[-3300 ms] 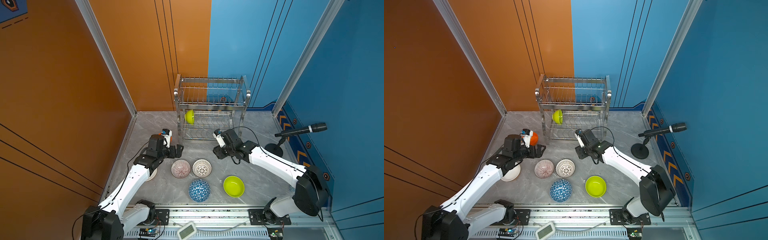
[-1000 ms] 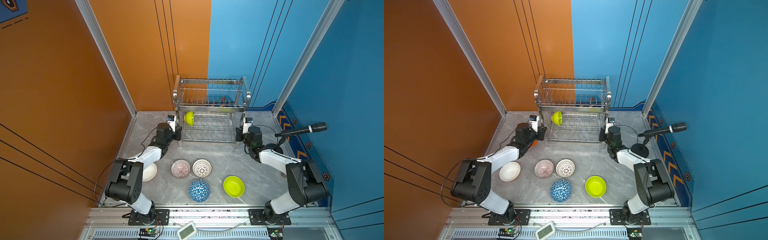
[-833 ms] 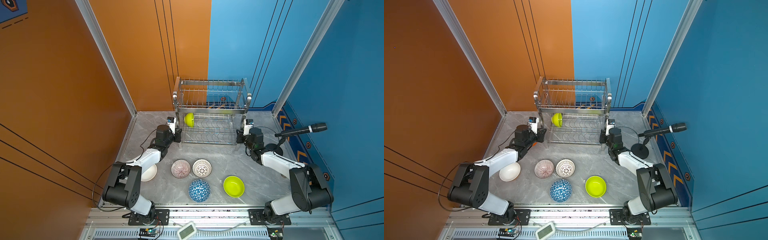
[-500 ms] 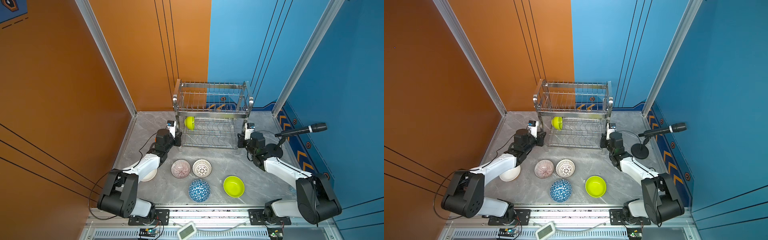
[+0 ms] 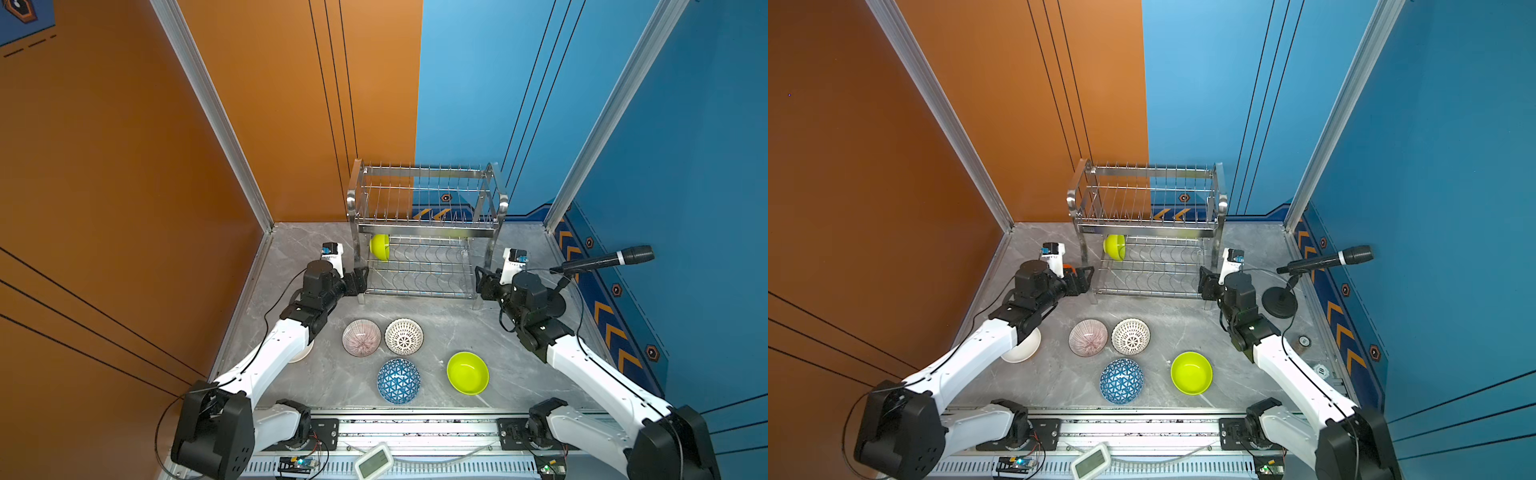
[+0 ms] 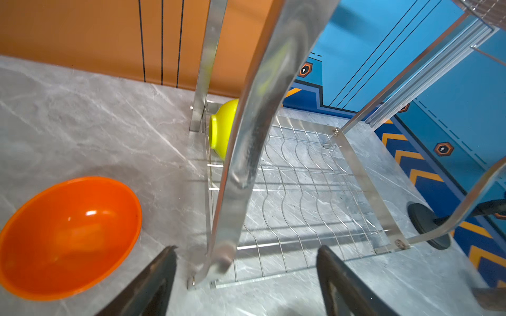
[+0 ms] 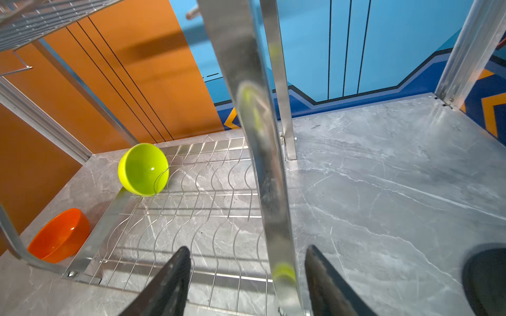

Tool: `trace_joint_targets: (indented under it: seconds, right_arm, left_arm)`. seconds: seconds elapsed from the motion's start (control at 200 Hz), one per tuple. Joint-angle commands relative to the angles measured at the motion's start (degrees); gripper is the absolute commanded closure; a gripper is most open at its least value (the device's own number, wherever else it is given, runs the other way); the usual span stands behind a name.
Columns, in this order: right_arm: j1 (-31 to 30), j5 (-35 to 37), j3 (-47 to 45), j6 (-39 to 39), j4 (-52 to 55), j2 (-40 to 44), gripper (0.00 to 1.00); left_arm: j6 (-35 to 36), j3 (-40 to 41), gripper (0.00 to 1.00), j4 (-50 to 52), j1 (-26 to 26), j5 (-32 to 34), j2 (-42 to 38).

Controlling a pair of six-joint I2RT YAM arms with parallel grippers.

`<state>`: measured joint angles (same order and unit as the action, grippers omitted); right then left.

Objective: Load bowls into a dish rack
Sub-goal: Move the dish rack to the top-center of the table, then pick up the bowl from the bottom-center of the table.

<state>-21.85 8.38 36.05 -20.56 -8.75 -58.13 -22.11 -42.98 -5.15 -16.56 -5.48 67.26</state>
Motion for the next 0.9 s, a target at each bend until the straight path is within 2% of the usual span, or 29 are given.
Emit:
trace_joint_targets:
  seconds: [0.0, 0.095, 0.19, 0.3, 0.355, 0.516, 0.676, 0.891]
  right_arm:
    - [-3.74, 6.54, -2.15, -3.34, 12.08, 5.44, 0.32]
    - [-9.3, 9.33, -2.78, -2.76, 17.95, 9.35, 0.32]
    - [-14.4, 11.61, -1.25, -4.27, 25.68, 11.05, 0.32]
    - [-17.95, 10.98, 1.09, -6.98, 33.83, 10.35, 0.33]
    - [-22.01, 11.56, 2.6, -8.85, 38.2, 9.68, 0.34]
    - [-28.5, 10.29, 8.42, -16.52, 51.31, 5.01, 0.36]
    - [-37.63, 8.02, 13.62, -23.89, 60.93, -1.42, 0.39]
    - [-47.02, 1.98, 16.77, -31.2, 66.09, -8.74, 0.46]
  left_arm:
    - [-0.92, -2.06, 0.15, 14.94, 0.69, 0.89, -3.72]
    - [-1.01, -2.47, 0.07, 22.89, 2.72, -0.2, -6.1]
    - [-1.27, -2.51, 0.04, 27.37, 5.63, -2.58, -8.05]
    - [-1.18, -2.37, 0.01, 30.52, 8.84, -4.7, -9.19]
    - [-0.85, -2.7, 0.01, 31.67, 10.16, -5.9, -9.34]
    - [0.31, -3.73, 0.02, 32.98, 12.72, -8.59, -7.83]
    - [1.34, -4.75, 0.02, 33.02, 13.65, -11.07, -5.93]
    - [1.97, -5.61, 0.02, 33.0, 13.83, -11.53, -4.73]
